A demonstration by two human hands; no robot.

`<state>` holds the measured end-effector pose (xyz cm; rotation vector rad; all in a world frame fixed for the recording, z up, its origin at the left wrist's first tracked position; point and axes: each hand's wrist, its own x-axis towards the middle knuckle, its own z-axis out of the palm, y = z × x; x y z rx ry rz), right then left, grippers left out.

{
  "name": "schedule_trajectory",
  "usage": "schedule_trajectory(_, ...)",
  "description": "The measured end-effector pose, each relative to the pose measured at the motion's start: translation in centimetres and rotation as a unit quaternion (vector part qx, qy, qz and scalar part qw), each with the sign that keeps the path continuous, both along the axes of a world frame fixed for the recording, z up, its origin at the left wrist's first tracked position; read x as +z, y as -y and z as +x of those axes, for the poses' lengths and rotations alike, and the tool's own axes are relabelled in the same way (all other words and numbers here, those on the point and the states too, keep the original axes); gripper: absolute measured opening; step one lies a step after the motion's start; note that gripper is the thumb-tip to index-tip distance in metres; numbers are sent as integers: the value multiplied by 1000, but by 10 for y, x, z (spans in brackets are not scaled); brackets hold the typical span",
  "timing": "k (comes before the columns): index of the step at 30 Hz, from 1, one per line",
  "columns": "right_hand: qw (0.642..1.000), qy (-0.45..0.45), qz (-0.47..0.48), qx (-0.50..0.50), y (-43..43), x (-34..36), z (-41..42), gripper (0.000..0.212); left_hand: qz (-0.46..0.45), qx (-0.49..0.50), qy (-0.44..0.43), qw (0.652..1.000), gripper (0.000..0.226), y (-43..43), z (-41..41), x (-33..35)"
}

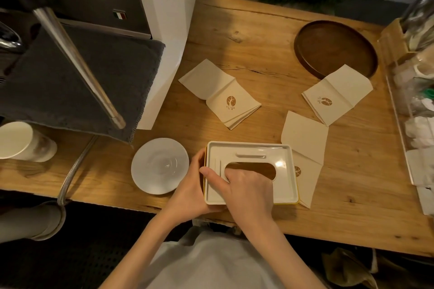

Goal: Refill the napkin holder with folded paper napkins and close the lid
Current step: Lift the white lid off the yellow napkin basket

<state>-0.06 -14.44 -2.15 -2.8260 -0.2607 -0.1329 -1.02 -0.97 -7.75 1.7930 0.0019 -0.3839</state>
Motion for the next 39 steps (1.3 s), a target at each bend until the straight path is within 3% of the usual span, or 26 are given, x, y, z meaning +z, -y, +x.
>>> schedule_trajectory(4,1000,6,7,2,1,1,0,77,2,7,2,1000,118,0,-1,1)
schedule_trajectory(13,991,39,123,16,2,6,8,77,8,-2,15,1000,117,0,1,4)
schedule_trajectory(22,945,33,320,53,20,26,8,73,26,-19,15,999,118,1,3,10)
schedule_trajectory(25,940,35,334,60,32,41,13,58,38,-25,13,999,121,1,2,10)
schedule_trajectory(32,936,-8,347,57,75,49,26,61,22,-27,4,999,119,0,-3,15)
schedule_trajectory(34,935,-31,351,50,92,50,29,53,9,-33,-3,999,117,-1,-7,18)
schedule_trajectory(36,936,-28,349,30,109,49,30,45,-9,-33,-19,999,114,-1,-12,22)
schedule_trajectory(39,946,2,325,-14,137,44,32,49,-27,-14,-53,998,105,-2,-24,32)
